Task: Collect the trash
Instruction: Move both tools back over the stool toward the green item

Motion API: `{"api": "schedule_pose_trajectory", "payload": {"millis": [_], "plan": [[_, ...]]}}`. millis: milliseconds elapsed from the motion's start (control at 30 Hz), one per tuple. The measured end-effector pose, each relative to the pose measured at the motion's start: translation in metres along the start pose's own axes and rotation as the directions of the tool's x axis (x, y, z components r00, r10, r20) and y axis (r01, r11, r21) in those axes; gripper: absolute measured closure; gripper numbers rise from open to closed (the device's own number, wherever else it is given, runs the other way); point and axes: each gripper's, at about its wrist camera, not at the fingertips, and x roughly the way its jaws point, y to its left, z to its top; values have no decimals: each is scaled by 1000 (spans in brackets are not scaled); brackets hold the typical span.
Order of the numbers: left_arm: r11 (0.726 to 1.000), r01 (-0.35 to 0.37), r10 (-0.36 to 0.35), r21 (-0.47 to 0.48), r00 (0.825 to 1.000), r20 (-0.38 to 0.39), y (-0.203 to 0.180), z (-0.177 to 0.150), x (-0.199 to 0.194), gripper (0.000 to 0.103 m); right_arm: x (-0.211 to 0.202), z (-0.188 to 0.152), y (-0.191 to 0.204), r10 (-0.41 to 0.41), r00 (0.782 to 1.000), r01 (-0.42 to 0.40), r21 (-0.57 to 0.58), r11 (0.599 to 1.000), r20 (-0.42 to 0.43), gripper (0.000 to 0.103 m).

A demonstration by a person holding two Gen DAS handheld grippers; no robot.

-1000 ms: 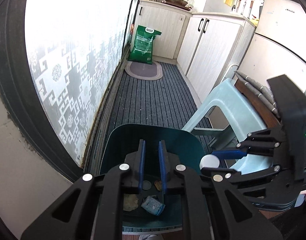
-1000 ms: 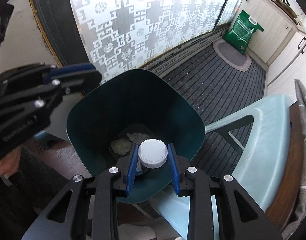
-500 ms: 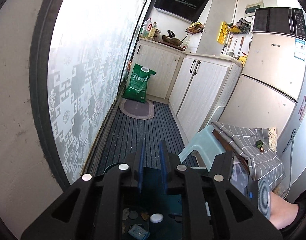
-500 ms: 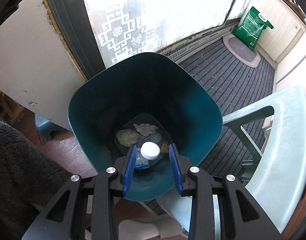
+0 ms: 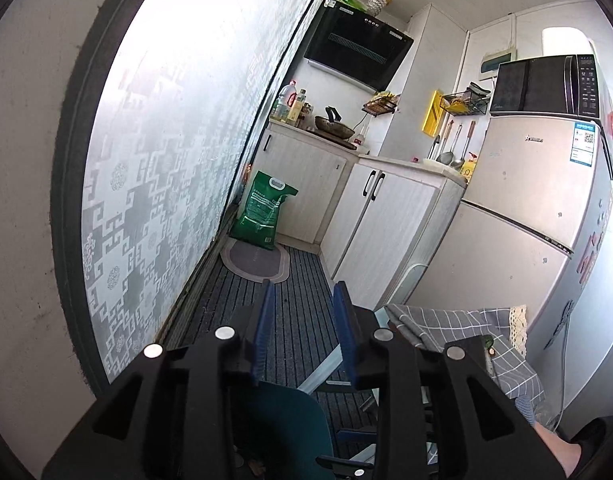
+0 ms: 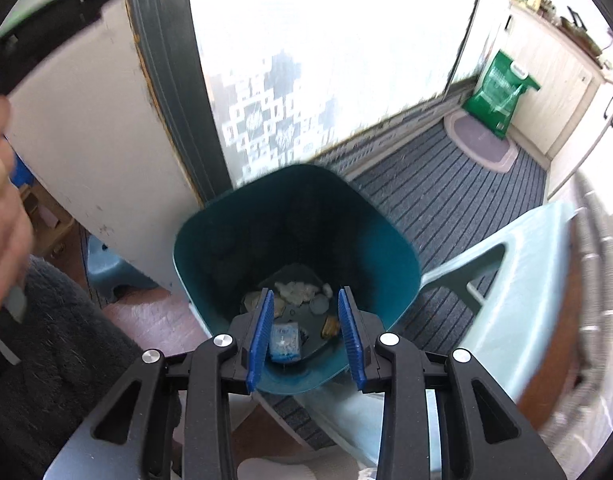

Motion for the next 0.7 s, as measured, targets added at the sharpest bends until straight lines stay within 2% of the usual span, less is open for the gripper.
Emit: {"api": "schedule_pose_trajectory", "payload": {"millis": [100, 167, 333, 467, 700], "plan": [[1000, 13, -13, -16, 1000, -7, -6, 0, 4, 69, -30, 2, -10, -26, 993, 24, 18, 1000, 115, 73], [1000, 18, -18, -6, 1000, -16, -12, -1, 8, 68, -52, 1, -20, -62, 980, 54, 47, 997, 188, 74], [998, 38, -37, 41, 999, -30, -37, -6, 16, 63, -95, -8, -53, -146, 947, 110, 138, 984, 287, 74], [996, 62, -58, 70, 997, -48, -57, -11, 24, 62, -113, -22, -84, -211, 932, 152, 210, 966, 296, 74], [990, 102, -94, 95, 992, -85, -88, -20, 39, 57, -124, -55, -130, -284, 924, 202, 304, 931, 257, 74]]}}
